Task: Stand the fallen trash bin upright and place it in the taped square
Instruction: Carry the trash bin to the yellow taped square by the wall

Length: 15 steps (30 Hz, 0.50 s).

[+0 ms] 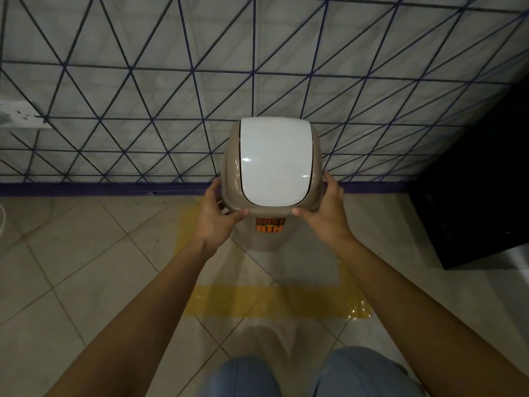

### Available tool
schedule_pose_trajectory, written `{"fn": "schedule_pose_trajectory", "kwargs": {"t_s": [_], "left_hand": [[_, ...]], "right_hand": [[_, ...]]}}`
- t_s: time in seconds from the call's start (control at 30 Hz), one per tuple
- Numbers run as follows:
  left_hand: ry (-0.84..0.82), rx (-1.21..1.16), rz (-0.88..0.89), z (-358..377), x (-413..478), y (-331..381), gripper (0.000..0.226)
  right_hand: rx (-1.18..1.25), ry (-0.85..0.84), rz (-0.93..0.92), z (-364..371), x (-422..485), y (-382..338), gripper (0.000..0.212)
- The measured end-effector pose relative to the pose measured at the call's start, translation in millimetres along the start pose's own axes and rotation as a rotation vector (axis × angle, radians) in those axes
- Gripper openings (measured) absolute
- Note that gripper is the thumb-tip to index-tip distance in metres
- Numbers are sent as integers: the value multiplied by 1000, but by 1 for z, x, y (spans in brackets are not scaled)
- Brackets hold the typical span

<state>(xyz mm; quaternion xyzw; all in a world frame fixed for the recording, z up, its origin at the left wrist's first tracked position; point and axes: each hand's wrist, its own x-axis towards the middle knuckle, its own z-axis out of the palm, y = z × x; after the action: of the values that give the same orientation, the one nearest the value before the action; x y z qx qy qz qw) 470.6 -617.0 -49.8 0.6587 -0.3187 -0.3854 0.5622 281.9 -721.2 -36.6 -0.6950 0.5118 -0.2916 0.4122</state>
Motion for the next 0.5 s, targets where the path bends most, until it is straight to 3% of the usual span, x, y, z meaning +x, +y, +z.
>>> {"fn": "schedule_pose_trajectory", "kwargs": {"t_s": [0.5], "left_hand": [[-34, 104, -56, -1, 17, 7, 93]], "right_hand": [[85, -55, 78, -3, 22, 4, 104]]}}
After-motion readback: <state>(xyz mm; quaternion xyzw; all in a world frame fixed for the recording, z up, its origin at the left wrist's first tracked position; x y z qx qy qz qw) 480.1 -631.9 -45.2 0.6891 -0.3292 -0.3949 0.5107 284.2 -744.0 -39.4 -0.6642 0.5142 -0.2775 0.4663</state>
